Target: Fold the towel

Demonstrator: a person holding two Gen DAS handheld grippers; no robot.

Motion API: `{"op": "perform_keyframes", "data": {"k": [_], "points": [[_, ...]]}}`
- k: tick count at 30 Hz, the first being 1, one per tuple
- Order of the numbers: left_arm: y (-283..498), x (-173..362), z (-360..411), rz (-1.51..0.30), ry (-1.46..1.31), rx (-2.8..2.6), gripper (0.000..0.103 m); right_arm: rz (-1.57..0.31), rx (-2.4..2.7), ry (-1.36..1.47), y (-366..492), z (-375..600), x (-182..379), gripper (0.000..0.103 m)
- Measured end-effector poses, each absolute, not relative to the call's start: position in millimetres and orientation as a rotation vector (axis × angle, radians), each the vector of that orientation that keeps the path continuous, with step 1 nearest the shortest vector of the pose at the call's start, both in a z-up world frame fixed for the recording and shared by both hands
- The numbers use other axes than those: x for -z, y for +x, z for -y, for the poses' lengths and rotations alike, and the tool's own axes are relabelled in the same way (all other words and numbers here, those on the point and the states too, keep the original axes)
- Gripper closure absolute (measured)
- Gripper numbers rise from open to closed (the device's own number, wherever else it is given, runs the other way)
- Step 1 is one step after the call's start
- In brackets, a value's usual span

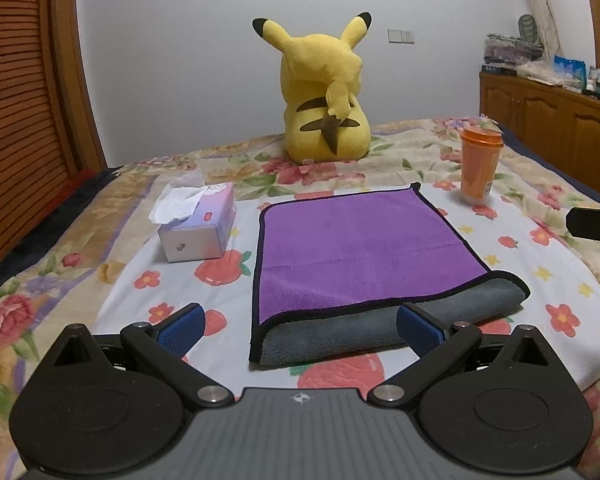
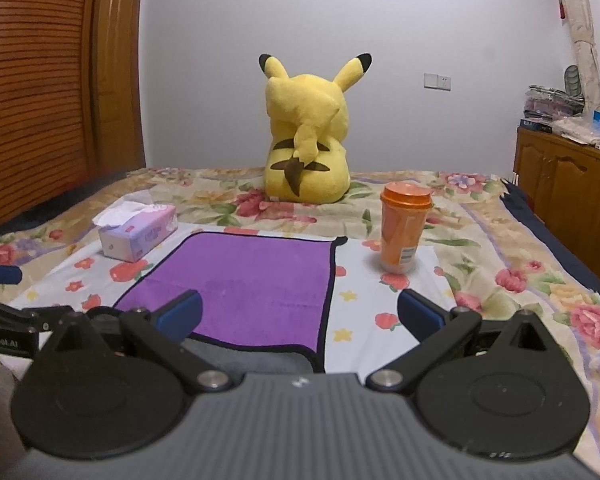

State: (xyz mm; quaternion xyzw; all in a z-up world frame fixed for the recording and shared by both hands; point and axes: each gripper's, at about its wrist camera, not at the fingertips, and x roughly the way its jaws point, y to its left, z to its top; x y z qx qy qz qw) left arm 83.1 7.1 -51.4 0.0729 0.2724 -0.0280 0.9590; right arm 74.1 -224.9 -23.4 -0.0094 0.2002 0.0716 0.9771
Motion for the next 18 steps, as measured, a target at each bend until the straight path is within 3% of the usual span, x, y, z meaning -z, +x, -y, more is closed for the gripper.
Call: {"op": "perform_keyframes", "data": {"k": [18], "points": [[122, 60, -23, -0.579, 0.138, 0.035, 0.000, -0.464, -0.172, -0.054, 109, 218, 36, 0.000]]}}
